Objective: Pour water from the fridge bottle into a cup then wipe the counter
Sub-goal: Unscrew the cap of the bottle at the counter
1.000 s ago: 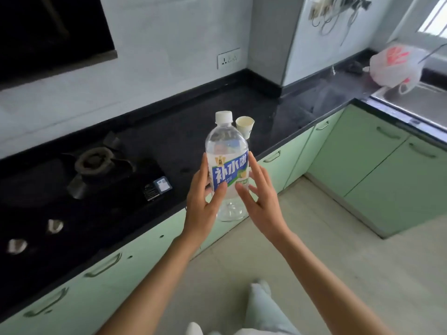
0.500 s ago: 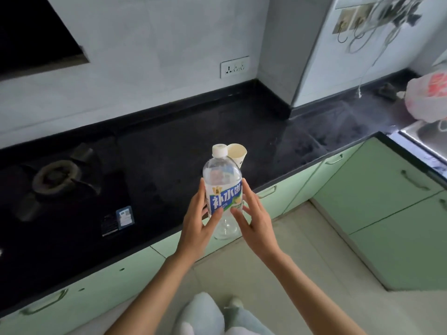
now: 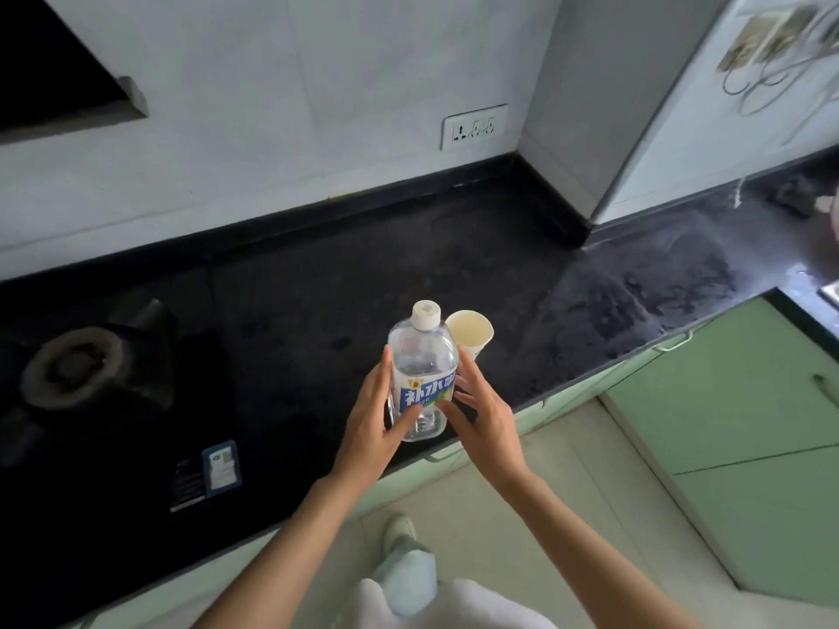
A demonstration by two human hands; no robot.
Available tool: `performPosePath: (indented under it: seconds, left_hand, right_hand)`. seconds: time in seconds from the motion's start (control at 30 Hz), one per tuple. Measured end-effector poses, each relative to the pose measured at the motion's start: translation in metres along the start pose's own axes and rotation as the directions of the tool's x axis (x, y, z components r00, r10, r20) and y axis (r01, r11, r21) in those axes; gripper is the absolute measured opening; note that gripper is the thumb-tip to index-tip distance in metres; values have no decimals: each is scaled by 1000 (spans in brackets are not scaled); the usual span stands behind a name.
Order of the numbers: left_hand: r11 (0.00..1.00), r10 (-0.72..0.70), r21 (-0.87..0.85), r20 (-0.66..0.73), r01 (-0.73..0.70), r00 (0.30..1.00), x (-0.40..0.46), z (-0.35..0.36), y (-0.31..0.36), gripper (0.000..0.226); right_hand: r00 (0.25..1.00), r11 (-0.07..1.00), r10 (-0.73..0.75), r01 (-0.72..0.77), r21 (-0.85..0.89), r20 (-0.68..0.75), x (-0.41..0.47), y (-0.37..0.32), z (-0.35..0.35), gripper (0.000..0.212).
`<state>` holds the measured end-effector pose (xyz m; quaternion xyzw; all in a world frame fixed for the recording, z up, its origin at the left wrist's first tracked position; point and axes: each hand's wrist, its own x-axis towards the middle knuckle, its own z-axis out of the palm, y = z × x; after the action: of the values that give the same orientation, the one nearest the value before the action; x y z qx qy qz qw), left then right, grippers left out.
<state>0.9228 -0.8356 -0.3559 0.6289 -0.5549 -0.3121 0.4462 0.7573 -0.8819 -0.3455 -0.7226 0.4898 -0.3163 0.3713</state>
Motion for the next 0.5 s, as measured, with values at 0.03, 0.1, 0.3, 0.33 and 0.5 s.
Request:
performPosePath:
  seconds: [0.03,0.1,0.3,0.33,0.5]
  left_hand:
    - [1000,14,24,-4,-14,1000,5,-1,-3,79]
    - [998,38,45,-14,-37,999,12,-3,-11,80]
    - [995,58,79,-3,-58,998,27,-7,-22,83]
    - [995,58,77,0,-58,998,27,-7,-21,83]
    - [997,46,67,-13,-45,999,20,-10,-21,82]
  right_hand:
    - [1000,999,-3,3,-43,-10,5,2,2,82]
    - [1000,994,-13,10,-110,-26,13,6,5,86]
    - [997,991,-59,53,-120,-44,24,12,8,82]
    - [996,990,-81,75,-117,-42,23,11,6,80]
    - [984,974,-174,178,-140,39,17,13,-4,64]
